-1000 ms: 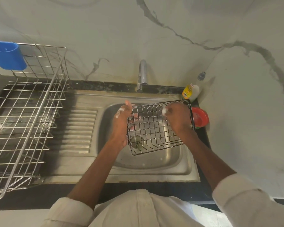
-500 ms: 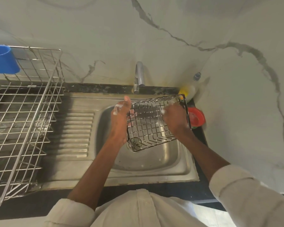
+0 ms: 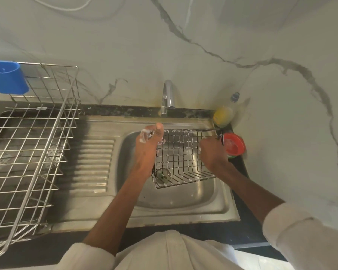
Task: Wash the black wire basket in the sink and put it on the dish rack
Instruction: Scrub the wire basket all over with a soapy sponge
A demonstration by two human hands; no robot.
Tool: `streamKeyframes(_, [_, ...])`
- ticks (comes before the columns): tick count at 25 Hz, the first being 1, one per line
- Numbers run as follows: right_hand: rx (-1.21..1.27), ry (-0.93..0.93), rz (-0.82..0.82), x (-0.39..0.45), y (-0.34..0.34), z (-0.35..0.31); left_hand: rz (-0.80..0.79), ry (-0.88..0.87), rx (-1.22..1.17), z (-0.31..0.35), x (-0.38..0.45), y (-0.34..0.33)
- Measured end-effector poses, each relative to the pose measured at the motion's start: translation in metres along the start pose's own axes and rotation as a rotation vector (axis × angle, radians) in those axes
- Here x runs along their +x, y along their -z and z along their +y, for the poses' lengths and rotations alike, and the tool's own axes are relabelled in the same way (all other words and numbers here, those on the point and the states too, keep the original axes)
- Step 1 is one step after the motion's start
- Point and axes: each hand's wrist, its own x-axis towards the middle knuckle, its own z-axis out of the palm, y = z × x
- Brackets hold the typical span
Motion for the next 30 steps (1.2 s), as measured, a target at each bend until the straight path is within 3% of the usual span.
streamKeyframes(3, [0.159, -0.112, -0.05, -0.01, -0.007, 0.004, 0.055, 0.08, -0.064, 0.0, 0.002, 0.0])
streamKeyframes(8, [0.577, -0.507, 0.365, 0.01, 0.029, -0.034, 0.032, 0.081, -0.097, -0.005, -0.002, -0.005])
streamKeyframes(12, [0.797, -0.476, 0.375, 0.012, 0.031, -0.087, 0.035, 0.057, -0.152, -0.006, 0.002, -0.006])
streamKeyframes(16, [0.644, -0.031, 0.22, -0.001, 0.024, -0.134, 0.047, 0.091, -0.2, -0.008, 0.003, -0.005])
streamKeyframes(19, [0.53, 0.168, 0.136, 0.003, 0.017, -0.125, 0.092, 0.078, -0.157, -0.016, 0.005, 0.001])
streamKeyframes(21, [0.424, 0.123, 0.1, 0.005, 0.017, -0.097, 0.096, 0.071, -0.133, -0.015, 0.005, 0.004])
streamKeyframes(26, [0.273, -0.315, 0.205, 0.015, 0.021, -0.013, 0.103, 0.079, -0.15, -0.008, -0.001, 0.002])
streamKeyframes(30, [0.377, -0.26, 0.188, 0.0, 0.006, -0.057, 0.095, 0.07, -0.168, -0.017, 0.001, -0.002])
